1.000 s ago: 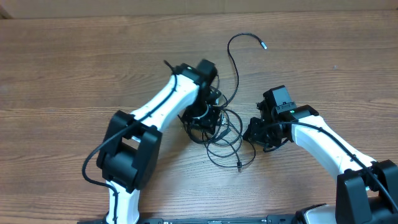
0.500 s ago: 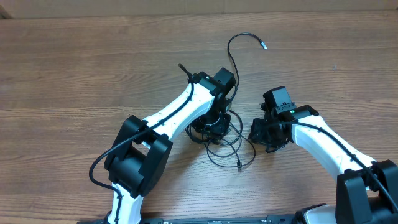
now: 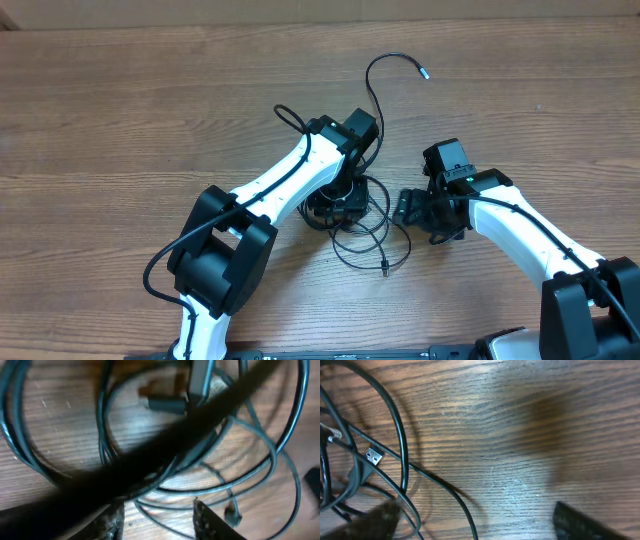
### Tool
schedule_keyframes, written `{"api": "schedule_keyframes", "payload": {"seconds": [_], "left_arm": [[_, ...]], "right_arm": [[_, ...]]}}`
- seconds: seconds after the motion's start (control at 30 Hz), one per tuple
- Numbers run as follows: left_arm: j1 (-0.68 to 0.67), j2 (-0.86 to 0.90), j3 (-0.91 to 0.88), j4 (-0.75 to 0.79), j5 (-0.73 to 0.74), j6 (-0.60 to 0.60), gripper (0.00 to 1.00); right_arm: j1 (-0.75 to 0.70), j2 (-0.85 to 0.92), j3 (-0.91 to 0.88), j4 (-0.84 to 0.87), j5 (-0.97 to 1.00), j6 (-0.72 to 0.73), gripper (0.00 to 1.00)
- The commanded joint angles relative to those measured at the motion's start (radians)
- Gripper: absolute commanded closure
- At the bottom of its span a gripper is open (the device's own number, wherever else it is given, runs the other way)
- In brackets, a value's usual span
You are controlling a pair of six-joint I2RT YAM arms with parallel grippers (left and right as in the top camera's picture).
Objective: Untangle cables
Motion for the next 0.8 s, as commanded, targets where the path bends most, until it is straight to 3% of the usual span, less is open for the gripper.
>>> {"api": "schedule_keyframes", "payload": {"seconds": [0.0, 0.77], "left_arm": [[-0.006, 0.009, 0.008, 0.019, -0.076, -0.056, 0.48], [-0.006, 0.009, 0.007, 0.029, -0.078, -0.056, 0.52]], "right_arm": [[-0.003, 0.003, 0.011, 0.006, 0.013, 0.006, 0.0], [-0.003, 0.003, 0.011, 0.006, 0.013, 0.006, 0.0]]}}
